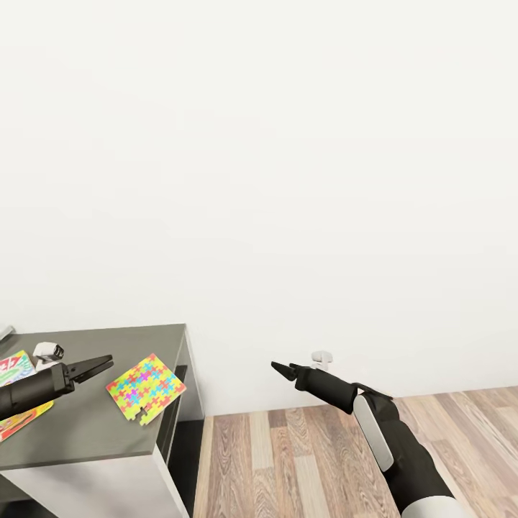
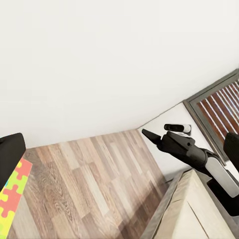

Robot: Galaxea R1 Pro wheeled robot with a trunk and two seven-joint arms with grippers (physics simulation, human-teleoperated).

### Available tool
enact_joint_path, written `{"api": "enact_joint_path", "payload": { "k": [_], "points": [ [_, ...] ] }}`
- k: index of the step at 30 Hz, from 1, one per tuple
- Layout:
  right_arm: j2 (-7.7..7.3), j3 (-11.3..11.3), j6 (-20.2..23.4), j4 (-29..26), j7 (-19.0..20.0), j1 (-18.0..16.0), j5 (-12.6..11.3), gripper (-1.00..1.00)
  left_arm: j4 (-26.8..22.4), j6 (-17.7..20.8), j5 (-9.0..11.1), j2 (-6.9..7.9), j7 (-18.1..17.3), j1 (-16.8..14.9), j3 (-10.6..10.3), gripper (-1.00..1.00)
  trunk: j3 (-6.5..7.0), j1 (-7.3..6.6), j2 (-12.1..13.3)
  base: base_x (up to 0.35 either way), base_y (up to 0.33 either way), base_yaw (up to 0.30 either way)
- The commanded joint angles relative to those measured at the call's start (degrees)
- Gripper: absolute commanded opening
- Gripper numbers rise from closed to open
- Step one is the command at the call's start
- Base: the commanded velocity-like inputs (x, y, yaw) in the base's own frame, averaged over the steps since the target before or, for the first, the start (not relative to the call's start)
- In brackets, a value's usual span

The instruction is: Put all the toys in the child's room - the three board games (two on the bed and one on the table), the two jigsaw puzzles on the table, and the tennis ball on the table - inside the toy box on the table in the child's room.

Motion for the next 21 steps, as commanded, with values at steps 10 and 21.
{"api": "enact_joint_path", "payload": {
  "k": [10, 21],
  "points": [
    [0.01, -0.03, 0.49, 0.05, -0.29, -0.03, -0.43, 1.0, -0.02, 0.61, -0.02, 0.01, -0.25, -0.03, 0.01, 1.0, -0.04, 0.0, -0.03, 0.0, 0.0, 0.0],
    [0.56, -0.23, 2.86, 6.64, -0.92, -2.56, -0.67, 1.0, -0.17, 0.61, 0.12, 0.04, -0.25, -0.03, 0.01, 1.0, -0.03, 0.0, -0.03, 0.0, 0.026, 0.0]
  ]
}}
